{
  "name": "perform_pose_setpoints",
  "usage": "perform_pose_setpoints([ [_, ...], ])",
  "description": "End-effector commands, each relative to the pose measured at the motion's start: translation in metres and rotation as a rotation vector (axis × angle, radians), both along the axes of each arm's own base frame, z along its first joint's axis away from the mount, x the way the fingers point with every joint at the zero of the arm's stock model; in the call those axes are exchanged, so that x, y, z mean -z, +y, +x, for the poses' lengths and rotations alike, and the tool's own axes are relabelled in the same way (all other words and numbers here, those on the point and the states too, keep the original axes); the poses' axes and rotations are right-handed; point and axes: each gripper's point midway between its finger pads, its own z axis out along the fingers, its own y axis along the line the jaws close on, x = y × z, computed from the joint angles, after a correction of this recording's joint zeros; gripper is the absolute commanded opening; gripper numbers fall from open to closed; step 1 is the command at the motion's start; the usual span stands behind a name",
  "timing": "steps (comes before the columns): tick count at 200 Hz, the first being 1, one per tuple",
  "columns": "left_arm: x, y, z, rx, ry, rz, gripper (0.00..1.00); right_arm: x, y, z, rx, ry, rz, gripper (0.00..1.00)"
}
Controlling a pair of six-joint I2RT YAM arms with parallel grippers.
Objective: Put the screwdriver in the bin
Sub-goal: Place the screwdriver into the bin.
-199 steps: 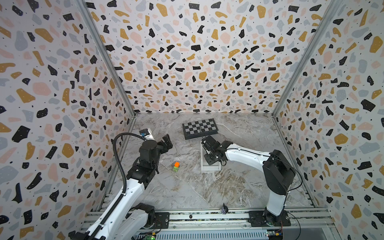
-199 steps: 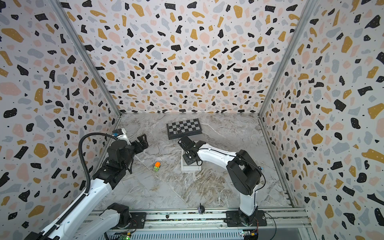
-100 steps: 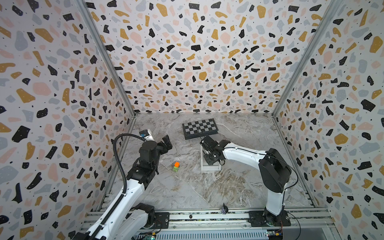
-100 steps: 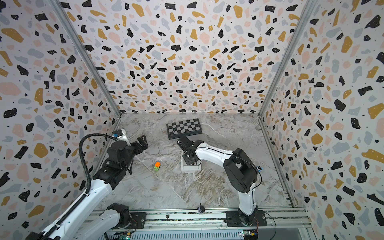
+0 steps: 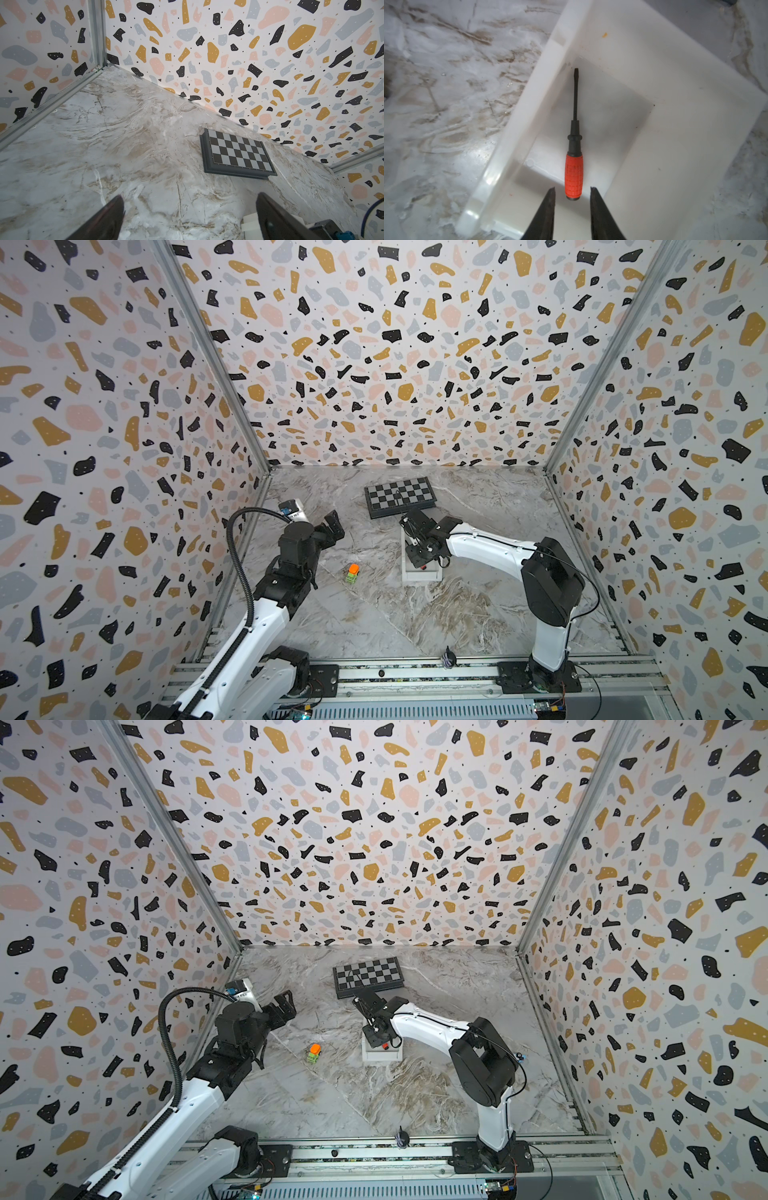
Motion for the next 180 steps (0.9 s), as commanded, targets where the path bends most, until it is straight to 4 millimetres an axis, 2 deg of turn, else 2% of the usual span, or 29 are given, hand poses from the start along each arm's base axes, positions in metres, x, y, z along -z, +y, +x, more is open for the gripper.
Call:
perform_pose_setpoints([
  [1, -0.007, 0.001, 0.001, -0.002, -0.036, -0.008, 1.0, -0.054, 0.007, 0.007, 0.025, -0.059, 0.12, 0.32],
  [43, -0.018, 0.001, 0.003, -0.001, -0.054, 0.01, 1.0, -0.091, -0.007, 0.022, 0.066, -0.1, 0.21, 0.36],
  [88, -0.023, 0.005, 0.008, -0.018, -0.058, 0.048, 1.0, -0.124, -0.039, 0.041, 0.126, -0.168, 0.249, 0.41],
  [148, -0.031, -0.002, 0.025, 0.014, -0.055, 0.093, 1.0, -0.144, -0.092, 0.058, 0.201, -0.229, 0.286, 0.47],
  [180, -0.042, -0.005, 0.031, 0.033, -0.069, 0.118, 1.0, -0.151, -0.116, 0.055, 0.223, -0.272, 0.274, 0.58],
])
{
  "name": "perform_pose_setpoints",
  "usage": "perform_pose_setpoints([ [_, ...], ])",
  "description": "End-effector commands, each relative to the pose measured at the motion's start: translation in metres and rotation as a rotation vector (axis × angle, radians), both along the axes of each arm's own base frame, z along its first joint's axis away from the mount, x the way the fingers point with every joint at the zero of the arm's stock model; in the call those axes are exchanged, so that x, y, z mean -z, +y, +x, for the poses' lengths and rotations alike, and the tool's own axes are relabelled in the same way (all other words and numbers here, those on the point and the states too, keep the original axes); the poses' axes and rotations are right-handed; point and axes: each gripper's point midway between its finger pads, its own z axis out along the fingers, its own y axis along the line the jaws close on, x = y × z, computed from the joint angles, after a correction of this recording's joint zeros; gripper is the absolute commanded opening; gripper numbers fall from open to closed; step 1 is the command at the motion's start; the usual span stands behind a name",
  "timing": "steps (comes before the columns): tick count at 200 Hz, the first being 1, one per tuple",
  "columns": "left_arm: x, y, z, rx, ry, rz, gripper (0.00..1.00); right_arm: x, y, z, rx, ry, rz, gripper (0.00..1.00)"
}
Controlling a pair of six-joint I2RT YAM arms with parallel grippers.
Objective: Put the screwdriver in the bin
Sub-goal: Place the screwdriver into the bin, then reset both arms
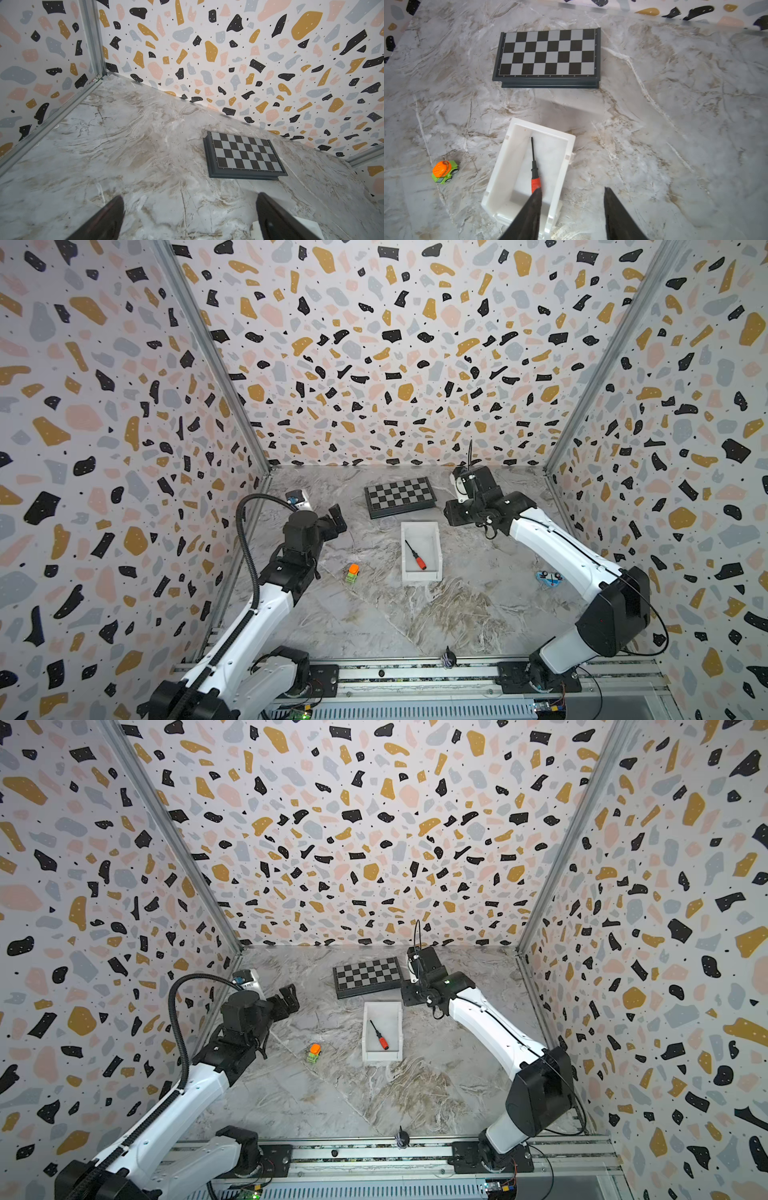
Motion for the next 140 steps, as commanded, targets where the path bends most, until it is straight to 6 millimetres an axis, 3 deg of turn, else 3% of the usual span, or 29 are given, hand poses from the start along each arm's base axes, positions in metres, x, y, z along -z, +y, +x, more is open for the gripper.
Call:
perform_pose_setpoints([
  [1, -0.033, 0.0, 0.008, 0.011, -0.082, 0.027, 1.0, -0.012, -0.015, -0.009, -0.004, -0.042, -0.004, 0.58],
  [33, -0.041, 0.003, 0.007, 0.012, -0.086, 0.089, 1.0, -0.004, -0.03, -0.013, -0.003, -0.043, 0.049, 0.73],
  [66, -0.044, 0.017, -0.002, -0.042, -0.152, 0.134, 1.0, -0.016, -0.054, 0.002, 0.035, -0.162, 0.059, 0.84],
  [79, -0.042, 0.022, -0.003, -0.062, -0.172, 0.158, 1.0, -0.018, -0.067, 0.009, 0.067, -0.195, 0.062, 1.0],
  [104, -0.036, 0.018, 0.0, -0.025, -0.176, 0.222, 1.0, -0.026, -0.091, 0.017, 0.116, -0.301, 0.079, 0.99],
  [140, -0.032, 0.027, 0.002, -0.074, -0.209, 0.273, 1.0, -0.041, -0.129, 0.025, 0.203, -0.438, 0.095, 0.99],
])
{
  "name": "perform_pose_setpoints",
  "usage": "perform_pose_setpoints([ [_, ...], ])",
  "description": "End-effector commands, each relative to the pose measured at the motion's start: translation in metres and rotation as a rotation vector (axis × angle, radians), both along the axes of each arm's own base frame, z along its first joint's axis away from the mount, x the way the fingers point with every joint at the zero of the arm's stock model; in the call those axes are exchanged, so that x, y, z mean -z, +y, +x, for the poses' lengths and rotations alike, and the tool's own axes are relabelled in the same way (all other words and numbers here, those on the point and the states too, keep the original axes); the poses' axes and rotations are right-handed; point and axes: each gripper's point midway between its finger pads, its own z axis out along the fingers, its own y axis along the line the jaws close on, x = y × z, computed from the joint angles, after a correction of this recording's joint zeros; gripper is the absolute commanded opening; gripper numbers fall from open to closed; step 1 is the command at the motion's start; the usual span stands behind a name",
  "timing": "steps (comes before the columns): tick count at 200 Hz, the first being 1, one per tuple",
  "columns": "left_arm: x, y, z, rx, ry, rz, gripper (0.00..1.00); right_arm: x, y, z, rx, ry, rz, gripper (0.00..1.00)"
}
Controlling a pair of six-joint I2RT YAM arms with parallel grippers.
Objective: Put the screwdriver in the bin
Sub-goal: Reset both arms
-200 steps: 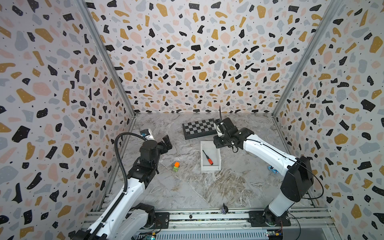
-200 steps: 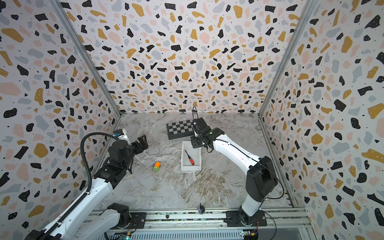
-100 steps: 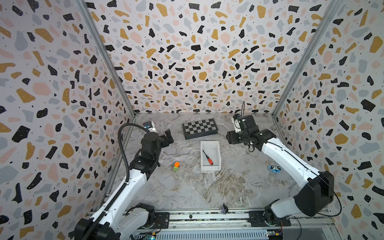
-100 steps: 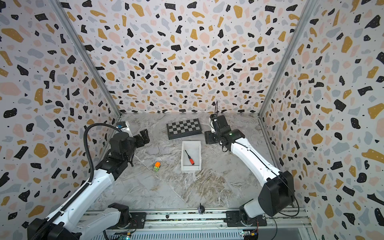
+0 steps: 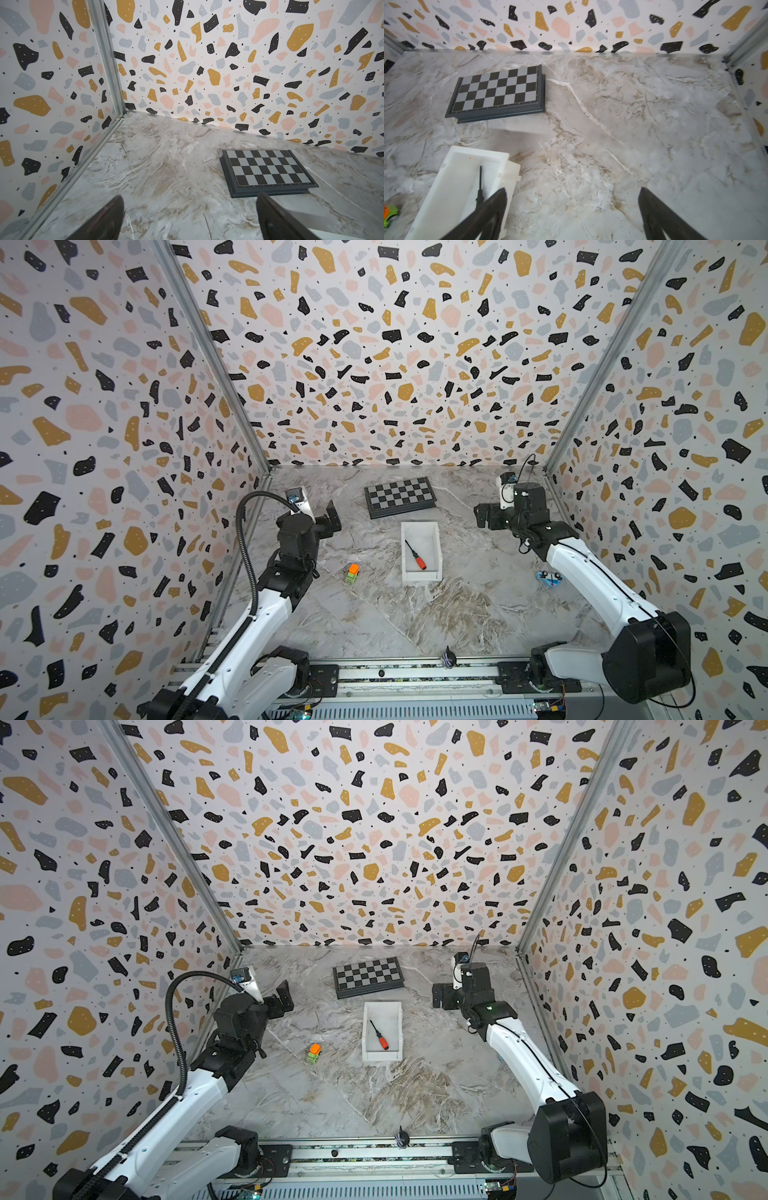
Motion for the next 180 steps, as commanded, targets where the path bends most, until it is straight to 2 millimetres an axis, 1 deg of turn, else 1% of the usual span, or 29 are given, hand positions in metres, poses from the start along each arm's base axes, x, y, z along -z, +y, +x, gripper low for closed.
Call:
perform_pose_setpoints([
  [1, -0.016, 0.008, 0.003, -0.036, -0.094, 0.053, 1.0, -0.043, -0.016, 0.012, 0.028, -0.193, 0.022, 0.99],
  [22, -0.013, 0.01, 0.003, -0.043, -0.121, 0.069, 1.0, -0.046, -0.034, 0.014, 0.082, -0.241, 0.011, 0.99],
  [34, -0.011, 0.015, 0.002, -0.07, -0.141, 0.079, 1.0, -0.047, -0.043, 0.013, 0.112, -0.261, 0.02, 0.99],
  [50, -0.006, 0.024, -0.002, -0.123, -0.162, 0.096, 1.0, -0.048, -0.055, 0.009, 0.156, -0.305, 0.019, 0.99],
  [68, 0.0, 0.029, -0.005, -0.138, -0.172, 0.13, 1.0, -0.048, -0.071, 0.001, 0.231, -0.367, -0.01, 0.99],
  [81, 0.007, 0.031, -0.007, -0.133, -0.175, 0.151, 1.0, -0.046, -0.075, -0.004, 0.235, -0.41, -0.045, 0.99],
  [94, 0.016, 0.037, -0.01, -0.165, -0.173, 0.163, 1.0, -0.044, -0.073, -0.006, 0.201, -0.437, -0.082, 0.99],
  [106, 0.025, 0.043, -0.012, -0.192, -0.166, 0.168, 1.0, -0.035, -0.072, -0.006, 0.189, -0.414, -0.102, 0.99],
  [125, 0.041, 0.055, -0.018, -0.248, -0.151, 0.148, 1.0, -0.015, -0.078, -0.002, 0.222, -0.358, -0.121, 0.99],
  [137, 0.05, 0.056, -0.02, -0.247, -0.156, 0.134, 1.0, -0.002, -0.08, 0.002, 0.231, -0.313, -0.133, 0.99],
  [148, 0.054, 0.056, -0.022, -0.238, -0.165, 0.13, 1.0, 0.012, -0.078, 0.006, 0.213, -0.264, -0.155, 0.99],
  [163, 0.061, 0.057, -0.026, -0.242, -0.158, 0.135, 1.0, 0.018, -0.083, 0.006, 0.251, -0.239, -0.142, 0.99],
  [180, 0.068, 0.059, -0.03, -0.246, -0.151, 0.143, 1.0, 0.016, -0.081, -0.005, 0.232, -0.351, -0.136, 0.99],
])
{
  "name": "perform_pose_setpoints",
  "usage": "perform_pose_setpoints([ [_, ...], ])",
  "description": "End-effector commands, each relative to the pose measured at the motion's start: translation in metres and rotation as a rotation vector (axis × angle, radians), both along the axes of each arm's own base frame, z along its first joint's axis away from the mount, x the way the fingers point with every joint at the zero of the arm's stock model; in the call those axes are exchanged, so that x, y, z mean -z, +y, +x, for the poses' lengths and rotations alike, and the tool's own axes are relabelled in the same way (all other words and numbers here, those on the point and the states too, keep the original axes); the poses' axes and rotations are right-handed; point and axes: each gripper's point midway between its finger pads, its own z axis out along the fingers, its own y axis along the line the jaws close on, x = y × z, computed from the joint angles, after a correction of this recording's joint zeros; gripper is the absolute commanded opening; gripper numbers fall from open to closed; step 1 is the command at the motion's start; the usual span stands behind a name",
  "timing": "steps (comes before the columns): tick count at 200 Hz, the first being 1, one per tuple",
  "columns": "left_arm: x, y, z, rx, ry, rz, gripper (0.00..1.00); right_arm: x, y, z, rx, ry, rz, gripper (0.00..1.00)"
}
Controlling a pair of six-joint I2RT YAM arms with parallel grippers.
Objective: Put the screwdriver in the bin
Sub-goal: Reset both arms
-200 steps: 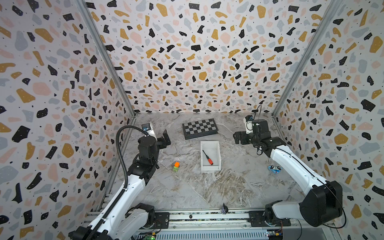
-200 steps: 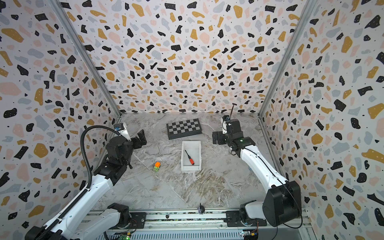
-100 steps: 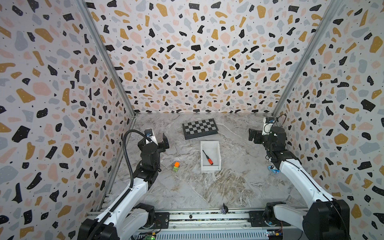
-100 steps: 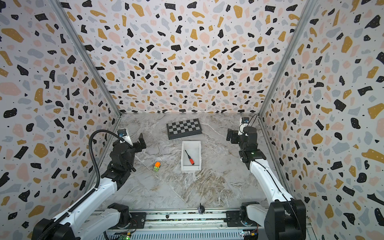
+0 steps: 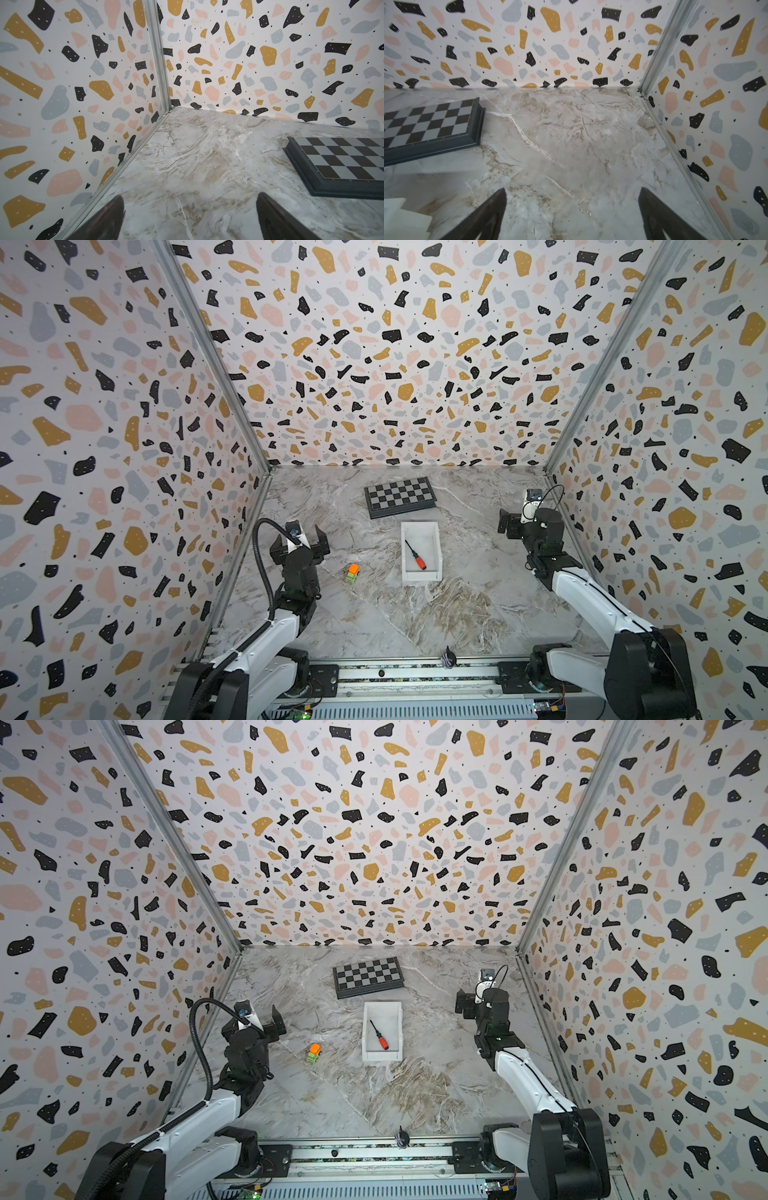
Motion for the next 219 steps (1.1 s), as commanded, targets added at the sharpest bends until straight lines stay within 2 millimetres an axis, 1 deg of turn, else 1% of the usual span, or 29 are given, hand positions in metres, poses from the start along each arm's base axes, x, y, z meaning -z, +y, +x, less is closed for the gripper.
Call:
perform_pose_setpoints([
  [1, -0.019, 0.007, -0.004, -0.031, -0.107, -0.016, 1.0, -0.018, -0.005, -0.009, 0.01, -0.137, -0.012, 0.99],
  [4, -0.018, 0.007, -0.005, -0.033, -0.107, -0.016, 1.0, -0.02, -0.005, -0.011, 0.013, -0.168, -0.009, 0.99],
  [11, -0.016, 0.008, -0.006, -0.037, -0.105, -0.014, 1.0, -0.018, -0.009, -0.019, 0.03, -0.214, -0.002, 0.99],
  [14, -0.015, 0.008, -0.007, -0.037, -0.105, -0.015, 1.0, -0.021, -0.01, -0.02, 0.036, -0.239, 0.002, 0.99],
  [21, -0.013, 0.009, -0.008, -0.039, -0.108, -0.015, 1.0, -0.018, -0.012, -0.024, 0.043, -0.257, 0.006, 0.99],
  [46, -0.007, 0.011, -0.014, -0.042, -0.133, -0.019, 1.0, 0.001, -0.011, -0.025, 0.031, -0.214, -0.017, 0.99],
  [63, -0.003, 0.01, -0.015, -0.033, -0.14, -0.014, 1.0, 0.014, -0.014, -0.031, 0.04, -0.217, -0.033, 0.99],
  [88, 0.001, 0.009, -0.014, -0.023, -0.138, 0.008, 1.0, 0.021, -0.012, -0.036, 0.03, -0.251, -0.009, 0.99],
  [106, 0.007, 0.011, -0.015, -0.037, -0.142, 0.005, 1.0, 0.028, -0.007, -0.033, 0.003, -0.25, -0.015, 0.99],
  [120, 0.012, 0.01, -0.012, -0.026, -0.131, 0.008, 1.0, 0.036, -0.009, -0.028, 0.014, -0.23, -0.026, 0.99],
  [135, 0.016, 0.005, -0.008, -0.002, -0.114, 0.019, 1.0, 0.04, -0.007, -0.026, -0.001, -0.225, -0.04, 0.99],
  [164, 0.027, 0.0, 0.002, 0.033, -0.084, 0.03, 1.0, 0.036, -0.011, -0.032, 0.017, -0.264, -0.038, 0.99],
  [188, 0.033, -0.005, 0.007, 0.057, -0.064, 0.042, 1.0, 0.035, -0.007, -0.035, -0.006, -0.278, -0.041, 0.99],
  [212, 0.035, -0.005, 0.006, 0.063, -0.075, 0.04, 1.0, 0.045, -0.006, -0.039, -0.013, -0.286, -0.041, 0.99],
  [219, 0.037, -0.005, 0.008, 0.068, -0.06, 0.043, 1.0, 0.053, -0.006, -0.039, -0.013, -0.273, -0.038, 0.99],
])
